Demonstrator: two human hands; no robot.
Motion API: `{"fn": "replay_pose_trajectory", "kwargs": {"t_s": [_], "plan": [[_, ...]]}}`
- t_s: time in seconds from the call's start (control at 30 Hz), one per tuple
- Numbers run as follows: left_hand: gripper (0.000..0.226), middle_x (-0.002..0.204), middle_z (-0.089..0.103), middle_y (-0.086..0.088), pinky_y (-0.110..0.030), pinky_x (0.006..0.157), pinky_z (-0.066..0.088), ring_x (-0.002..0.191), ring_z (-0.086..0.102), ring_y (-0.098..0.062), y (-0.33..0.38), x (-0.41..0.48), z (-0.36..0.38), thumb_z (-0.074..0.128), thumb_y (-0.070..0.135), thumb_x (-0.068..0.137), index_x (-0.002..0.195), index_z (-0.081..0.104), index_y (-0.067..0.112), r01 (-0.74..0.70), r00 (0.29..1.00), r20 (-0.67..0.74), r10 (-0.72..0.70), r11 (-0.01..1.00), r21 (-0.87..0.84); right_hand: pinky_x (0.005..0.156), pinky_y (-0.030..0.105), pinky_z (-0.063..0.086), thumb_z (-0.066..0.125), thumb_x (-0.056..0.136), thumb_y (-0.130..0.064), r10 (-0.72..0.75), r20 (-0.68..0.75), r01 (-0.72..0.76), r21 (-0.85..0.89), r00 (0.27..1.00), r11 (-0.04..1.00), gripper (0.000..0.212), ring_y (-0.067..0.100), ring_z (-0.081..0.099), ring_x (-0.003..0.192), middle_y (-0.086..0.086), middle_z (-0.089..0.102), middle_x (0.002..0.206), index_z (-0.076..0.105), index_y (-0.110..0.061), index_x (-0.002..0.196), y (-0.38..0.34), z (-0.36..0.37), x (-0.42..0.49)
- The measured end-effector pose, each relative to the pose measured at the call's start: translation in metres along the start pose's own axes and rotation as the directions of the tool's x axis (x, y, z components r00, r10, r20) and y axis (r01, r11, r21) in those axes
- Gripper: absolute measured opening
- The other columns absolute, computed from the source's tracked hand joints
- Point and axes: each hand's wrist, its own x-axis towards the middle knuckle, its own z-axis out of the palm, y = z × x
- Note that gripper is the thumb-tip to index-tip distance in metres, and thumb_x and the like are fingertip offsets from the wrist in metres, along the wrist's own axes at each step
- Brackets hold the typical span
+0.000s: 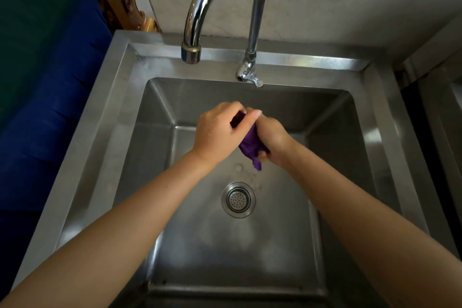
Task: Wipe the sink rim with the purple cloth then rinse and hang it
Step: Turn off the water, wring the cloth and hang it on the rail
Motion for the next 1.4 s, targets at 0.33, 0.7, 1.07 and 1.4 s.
{"fn": "replay_pose_trajectory", "kwargs": {"t_s": [0.33, 0.7, 1.07, 1.4], "plan": [[0.028, 0.041, 0.037, -0.004, -0.011, 0.036, 0.019, 0.034, 0.030, -0.016, 0.015, 0.004, -0.009, 0.058, 0.020, 0.082, 0.057, 0.051, 0.010, 0.857, 0.456, 0.360, -0.814, 0.293, -0.424, 0.061, 0.039, 0.059, 0.059, 0.090, -0.012, -0.377, 0.144, 0.379, 0.020, 0.915, 0.925, 0.054, 0.027, 0.064, 0.075, 0.017, 0.055, 0.115, 0.033, -0.016, 0.137, 0.012, -0.022, -0.048], [0.032, 0.030, 0.033, 0.005, -0.005, 0.030, 0.014, 0.021, 0.026, -0.007, 0.040, 0.001, -0.009, 0.049, 0.026, 0.089, 0.059, 0.045, 0.017, 0.936, 0.168, 0.704, -0.690, -0.113, -0.334, 0.076, 0.037, 0.052, 0.043, 0.079, -0.064, -0.831, 0.176, 0.586, -0.783, 0.528, 0.207, 0.061, 0.026, 0.061, 0.090, 0.005, 0.068, 0.102, 0.062, -0.016, 0.111, 0.009, -0.028, -0.041], [0.059, 0.063, 0.062, -0.017, -0.033, 0.060, 0.029, 0.073, 0.058, -0.037, 0.037, -0.020, 0.010, 0.027, 0.035, 0.100, 0.054, 0.048, 0.006, 0.474, 0.855, 0.159, -0.493, 0.868, 0.147, 0.054, 0.031, 0.032, 0.039, 0.094, -0.027, -0.419, -0.303, 0.308, -0.353, 0.856, 0.884, 0.045, 0.021, 0.041, 0.052, 0.002, 0.045, 0.046, 0.040, -0.015, 0.050, 0.034, -0.006, -0.025], [0.052, 0.035, 0.048, -0.013, -0.023, 0.034, 0.030, 0.029, 0.046, -0.032, 0.029, -0.013, 0.022, 0.046, 0.026, 0.088, 0.040, 0.049, 0.005, -0.195, 0.977, 0.131, 0.168, 0.952, 0.236, 0.038, 0.012, 0.021, 0.035, 0.091, -0.021, 0.025, -0.021, -0.021, 0.168, 0.999, 0.986, 0.031, 0.012, 0.026, 0.028, 0.006, 0.033, 0.041, 0.044, -0.012, 0.063, 0.038, -0.033, -0.027]]}}
